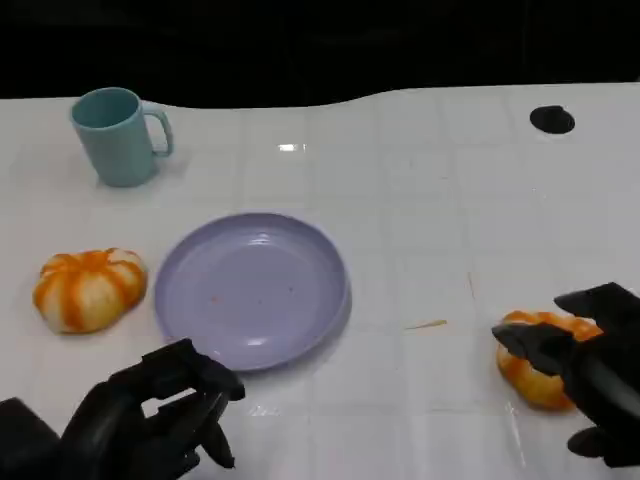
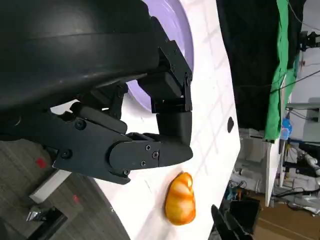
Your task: Grasp the bread from the table and place it into the plate.
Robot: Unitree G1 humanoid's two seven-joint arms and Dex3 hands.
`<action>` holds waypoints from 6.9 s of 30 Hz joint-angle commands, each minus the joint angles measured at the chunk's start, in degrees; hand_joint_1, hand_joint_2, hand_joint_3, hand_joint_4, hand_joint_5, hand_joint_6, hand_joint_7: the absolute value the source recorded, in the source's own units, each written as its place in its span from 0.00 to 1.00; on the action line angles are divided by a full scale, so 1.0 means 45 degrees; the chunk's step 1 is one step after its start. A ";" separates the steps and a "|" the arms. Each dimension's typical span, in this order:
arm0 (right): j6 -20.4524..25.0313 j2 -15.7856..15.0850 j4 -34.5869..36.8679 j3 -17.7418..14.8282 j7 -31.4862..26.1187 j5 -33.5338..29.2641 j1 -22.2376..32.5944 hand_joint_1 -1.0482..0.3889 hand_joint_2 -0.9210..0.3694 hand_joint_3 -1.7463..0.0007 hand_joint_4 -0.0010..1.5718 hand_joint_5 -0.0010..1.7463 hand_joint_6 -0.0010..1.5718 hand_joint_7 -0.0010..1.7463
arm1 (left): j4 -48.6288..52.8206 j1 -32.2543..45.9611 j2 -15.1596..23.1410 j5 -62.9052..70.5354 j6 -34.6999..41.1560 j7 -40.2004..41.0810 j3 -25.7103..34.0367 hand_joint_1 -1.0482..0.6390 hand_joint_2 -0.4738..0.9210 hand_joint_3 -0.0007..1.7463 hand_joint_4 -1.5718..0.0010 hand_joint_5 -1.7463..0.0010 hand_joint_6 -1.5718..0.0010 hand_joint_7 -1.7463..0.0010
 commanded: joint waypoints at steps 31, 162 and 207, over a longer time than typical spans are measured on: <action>0.0718 -0.0517 0.5653 0.2055 -0.0596 0.0119 -0.3482 0.51 0.10 1.00 0.07 0.12 0.19 0.00 | -0.0156 0.0067 0.0044 0.0094 0.0078 0.0222 -0.0076 0.33 1.00 0.23 0.53 0.09 0.53 0.31; -0.4893 0.7496 2.0630 0.4461 -0.8851 0.5024 -1.3836 0.61 0.34 0.44 0.51 1.00 0.55 0.59 | -0.0804 0.0524 -0.0055 0.0098 0.0069 0.0325 -0.0319 0.37 1.00 0.25 0.56 0.06 0.57 0.27; -0.4796 0.4210 1.3485 0.3977 -0.4009 0.6619 -0.9795 0.30 0.00 0.86 0.14 0.29 0.24 0.05 | -0.0464 0.0285 0.0080 0.0001 -0.0089 0.0185 -0.0230 0.37 1.00 0.25 0.56 0.07 0.56 0.29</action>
